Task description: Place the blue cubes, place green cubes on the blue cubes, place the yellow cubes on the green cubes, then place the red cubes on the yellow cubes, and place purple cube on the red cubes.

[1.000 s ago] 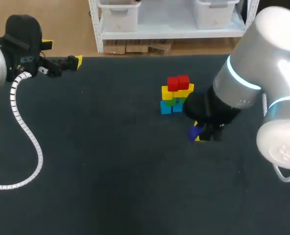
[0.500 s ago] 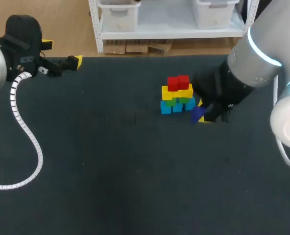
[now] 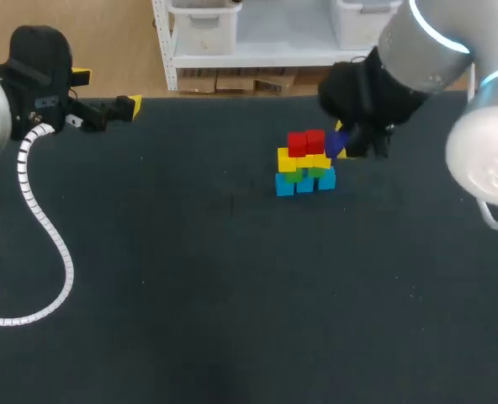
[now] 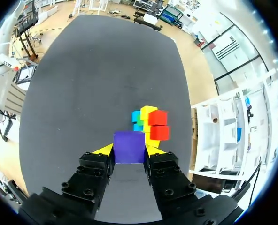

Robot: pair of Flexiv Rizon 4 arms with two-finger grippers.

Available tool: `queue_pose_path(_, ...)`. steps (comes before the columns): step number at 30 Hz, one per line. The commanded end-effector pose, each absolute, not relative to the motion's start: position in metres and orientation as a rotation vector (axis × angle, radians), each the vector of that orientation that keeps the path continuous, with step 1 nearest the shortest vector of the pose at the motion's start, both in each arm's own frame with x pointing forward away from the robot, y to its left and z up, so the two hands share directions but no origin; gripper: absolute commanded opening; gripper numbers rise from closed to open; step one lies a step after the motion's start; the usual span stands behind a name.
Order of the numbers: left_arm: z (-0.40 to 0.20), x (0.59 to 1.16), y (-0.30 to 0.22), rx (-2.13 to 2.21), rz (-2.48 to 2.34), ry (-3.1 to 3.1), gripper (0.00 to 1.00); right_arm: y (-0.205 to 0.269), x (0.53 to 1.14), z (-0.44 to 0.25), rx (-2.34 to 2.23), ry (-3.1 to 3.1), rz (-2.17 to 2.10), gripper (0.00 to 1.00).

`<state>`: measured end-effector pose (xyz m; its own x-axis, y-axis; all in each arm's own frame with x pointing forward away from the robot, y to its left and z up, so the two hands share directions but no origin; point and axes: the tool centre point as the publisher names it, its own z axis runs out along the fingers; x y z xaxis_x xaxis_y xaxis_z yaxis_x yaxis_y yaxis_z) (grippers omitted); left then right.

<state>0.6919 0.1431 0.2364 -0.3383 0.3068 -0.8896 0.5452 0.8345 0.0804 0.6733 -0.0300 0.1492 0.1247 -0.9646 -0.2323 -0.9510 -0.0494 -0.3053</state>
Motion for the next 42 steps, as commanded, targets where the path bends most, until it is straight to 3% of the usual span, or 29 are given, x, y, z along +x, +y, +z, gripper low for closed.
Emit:
queue_pose_path(1,0.236,0.693,0.147,0.658,-0.319,1.939,1.0,-0.017,0.699,0.15,-2.088,1.882,-0.027,0.0)
queue_pose_path(18,0.236,0.693,0.147,0.658,-0.319,1.939,1.0,-0.003,0.745,0.135,-2.13,1.97,0.098,0.0)
queue_pose_path(42,0.236,0.693,0.147,0.658,-0.319,1.939,1.0,-0.002,0.753,0.115,-2.158,1.999,0.138,0.0)
